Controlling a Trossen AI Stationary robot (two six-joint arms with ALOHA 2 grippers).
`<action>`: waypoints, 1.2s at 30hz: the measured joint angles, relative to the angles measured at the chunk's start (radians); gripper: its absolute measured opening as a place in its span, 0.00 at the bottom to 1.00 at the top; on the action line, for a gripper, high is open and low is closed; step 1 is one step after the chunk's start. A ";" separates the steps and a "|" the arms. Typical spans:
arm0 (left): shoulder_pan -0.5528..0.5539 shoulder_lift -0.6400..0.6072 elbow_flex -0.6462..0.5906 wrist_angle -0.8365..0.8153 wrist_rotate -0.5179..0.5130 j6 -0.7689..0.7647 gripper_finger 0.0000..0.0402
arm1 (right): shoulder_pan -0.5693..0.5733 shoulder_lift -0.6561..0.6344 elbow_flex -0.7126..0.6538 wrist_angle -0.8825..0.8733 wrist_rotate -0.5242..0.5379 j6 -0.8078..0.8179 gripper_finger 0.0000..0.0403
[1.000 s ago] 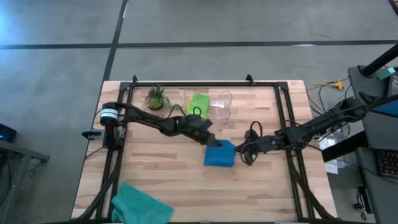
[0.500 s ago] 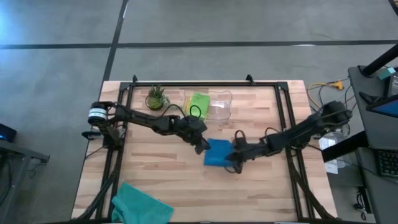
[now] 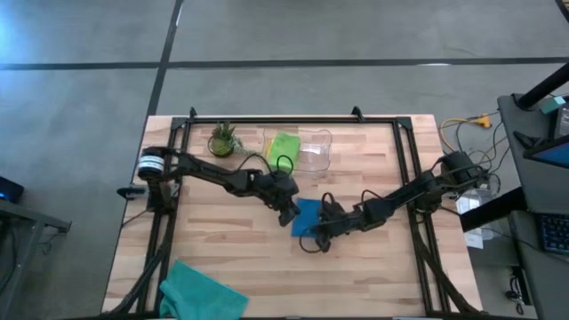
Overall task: Fold microfiber towels
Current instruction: Fold the blue microfiber towel
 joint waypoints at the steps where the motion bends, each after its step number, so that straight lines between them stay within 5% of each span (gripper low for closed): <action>1: 0.000 0.020 0.008 0.013 0.006 0.000 0.00 | 0.002 0.003 0.002 0.000 -0.009 0.002 0.02; 14: 0.005 0.084 0.016 0.012 -0.008 -0.004 0.00 | 0.014 0.000 -0.002 -0.109 -0.130 0.090 0.02; 28: 0.005 0.090 -0.010 0.009 -0.018 -0.006 0.00 | 0.045 -0.097 -0.001 -0.126 -0.100 0.120 0.02; 36: 0.005 0.088 -0.012 0.013 -0.018 -0.005 0.00 | 0.085 -0.139 -0.008 -0.286 -0.035 0.139 0.02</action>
